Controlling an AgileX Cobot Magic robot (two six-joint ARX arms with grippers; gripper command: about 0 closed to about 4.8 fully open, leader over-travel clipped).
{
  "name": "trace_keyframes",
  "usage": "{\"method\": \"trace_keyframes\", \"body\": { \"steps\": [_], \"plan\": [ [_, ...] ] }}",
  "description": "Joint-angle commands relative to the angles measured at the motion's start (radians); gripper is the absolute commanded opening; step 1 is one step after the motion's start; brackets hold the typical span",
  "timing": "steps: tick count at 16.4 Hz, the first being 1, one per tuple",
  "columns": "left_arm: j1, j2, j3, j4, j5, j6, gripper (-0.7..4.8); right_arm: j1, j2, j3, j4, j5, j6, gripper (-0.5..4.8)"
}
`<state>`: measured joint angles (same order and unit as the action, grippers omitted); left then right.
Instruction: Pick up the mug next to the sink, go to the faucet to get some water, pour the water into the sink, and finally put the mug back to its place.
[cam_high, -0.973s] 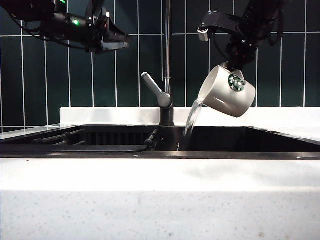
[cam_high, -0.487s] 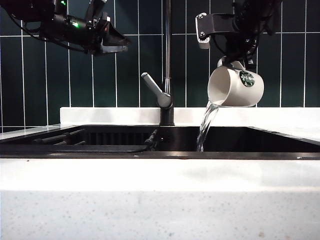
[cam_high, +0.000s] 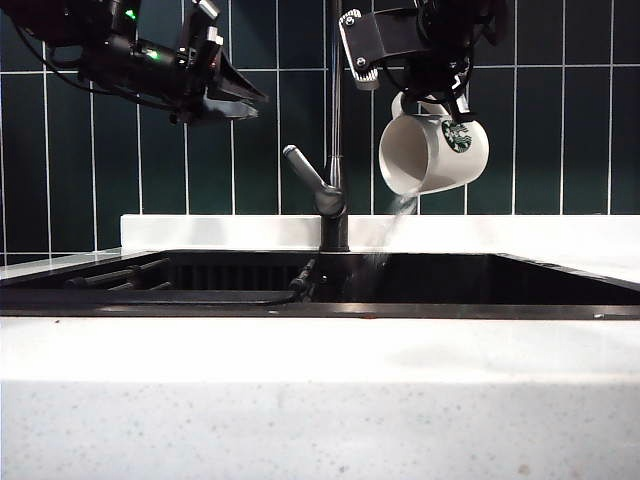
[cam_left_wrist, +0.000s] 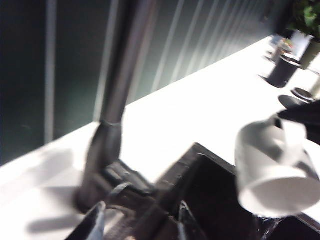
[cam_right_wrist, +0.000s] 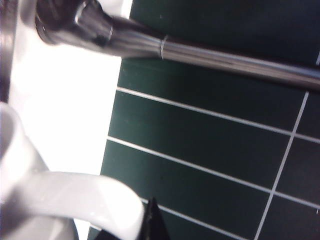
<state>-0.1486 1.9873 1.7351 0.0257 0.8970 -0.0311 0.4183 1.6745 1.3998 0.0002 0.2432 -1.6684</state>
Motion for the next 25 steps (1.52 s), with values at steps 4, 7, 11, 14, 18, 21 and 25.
{"method": "trace_keyframes", "body": {
  "steps": [4,7,11,14,18,21,25],
  "plan": [
    [-0.006,-0.006,0.002,-0.027,0.004,-0.04,1.82,-0.006,-0.016,0.012,0.026,0.039,0.105,0.03],
    [-0.021,-0.037,0.002,-0.164,-0.082,-0.064,1.82,-0.085,-0.018,0.012,0.026,0.05,0.457,0.0],
    [-0.085,-0.181,0.002,-0.323,-0.358,0.133,1.83,-0.252,-0.034,0.011,0.007,0.02,1.046,0.0],
    [-0.154,-0.287,0.002,-0.338,-0.511,0.191,1.83,-0.391,-0.036,0.002,-0.022,-0.156,1.435,0.0],
    [-0.223,-0.341,0.0,-0.353,-0.588,0.245,1.82,-0.476,-0.043,-0.059,0.045,-0.206,1.572,0.0],
    [-0.237,-0.348,0.0,-0.393,-0.611,0.253,1.78,-0.489,-0.058,-0.145,0.143,-0.22,1.572,0.0],
    [-0.245,-0.411,-0.095,-0.413,-0.676,0.284,1.74,-0.489,-0.059,-0.305,0.332,-0.21,1.572,0.0]
  ]
}}
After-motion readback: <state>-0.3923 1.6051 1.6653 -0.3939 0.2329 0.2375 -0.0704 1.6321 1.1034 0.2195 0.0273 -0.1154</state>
